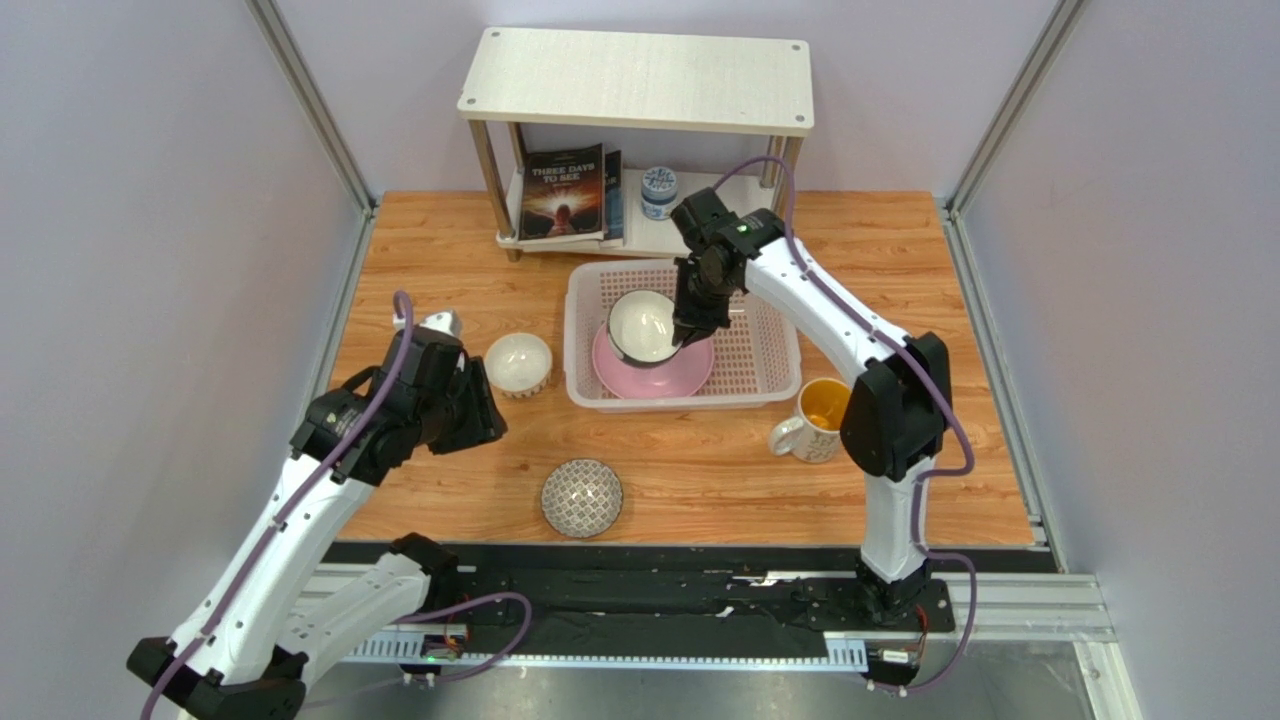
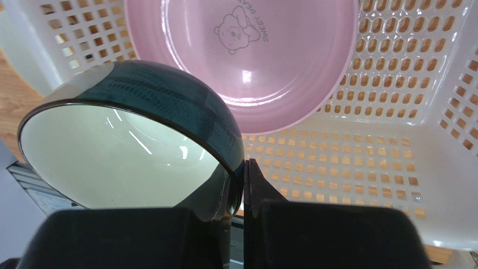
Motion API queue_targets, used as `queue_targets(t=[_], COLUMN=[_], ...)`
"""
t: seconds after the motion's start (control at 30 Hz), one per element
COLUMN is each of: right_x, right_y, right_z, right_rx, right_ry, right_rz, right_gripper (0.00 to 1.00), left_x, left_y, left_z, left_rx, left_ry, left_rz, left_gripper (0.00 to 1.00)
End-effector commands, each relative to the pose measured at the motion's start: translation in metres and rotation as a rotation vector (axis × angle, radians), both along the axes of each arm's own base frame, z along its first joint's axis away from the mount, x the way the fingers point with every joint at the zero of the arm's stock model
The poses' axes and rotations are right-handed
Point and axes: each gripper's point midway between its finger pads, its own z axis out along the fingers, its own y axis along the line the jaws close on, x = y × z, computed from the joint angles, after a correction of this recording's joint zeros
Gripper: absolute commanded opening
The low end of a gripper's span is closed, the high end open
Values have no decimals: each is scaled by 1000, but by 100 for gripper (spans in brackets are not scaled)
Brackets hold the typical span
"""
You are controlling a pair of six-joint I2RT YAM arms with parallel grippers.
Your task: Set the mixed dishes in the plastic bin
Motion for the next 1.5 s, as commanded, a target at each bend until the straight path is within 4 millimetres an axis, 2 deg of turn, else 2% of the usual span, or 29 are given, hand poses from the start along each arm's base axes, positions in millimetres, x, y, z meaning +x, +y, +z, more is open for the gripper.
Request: queue_targets(t=[0.0, 0.37, 0.43, 0.6, 0.77, 0.87, 0.93, 0.97, 1.07, 1.23, 1.27, 1.33, 1.43, 1.47], right_x=[15, 29, 31, 33, 39, 41, 41, 39, 39, 37, 37, 36, 37, 36], right_y=[12, 10, 4, 9, -1, -3, -5, -2, -5, -7, -8, -8, -4, -3], right_z=[3, -53, -58, -76, -72, -69, -71, -71, -72, -66, -60, -48, -18, 1], right_rx=[58, -1, -37, -20, -67, -68, -71, -63, -61, -59, -51, -37, 28, 58], right_ry=[-29, 78, 81, 121, 81, 72, 77, 84, 95, 84, 73, 53, -17, -56], right_rz=[6, -25, -43, -76, -97, -95, -92, -80, -80, -86, -91, -92, -94, -95], right_gripper=[0, 0, 0, 0, 0, 13, 18, 26, 33, 37, 45, 52, 61, 63], left_x=[-4, -9, -9, -7, -8, -8, -9, -9, -10, -12, -12, -12, -12, -12], left_y=[0, -2, -2, 1, 0, 1, 1, 1, 1, 3, 2, -2, -15, -24], left_z=[1, -8, -8, -4, -5, -7, -10, -11, -14, -17, -20, -24, -41, -52], left_rx=[-22, -40, -36, -28, -32, -30, -24, -23, -24, -17, -18, -29, -76, -111], left_ry=[-9, 13, 15, 2, 12, 14, 20, 25, 30, 37, 39, 47, 84, 109], left_rz=[3, 4, 6, 14, 15, 21, 20, 20, 21, 25, 22, 3, -22, -48], left_gripper=[52, 50, 50, 50, 50, 50, 50, 50, 49, 50, 50, 52, 56, 57])
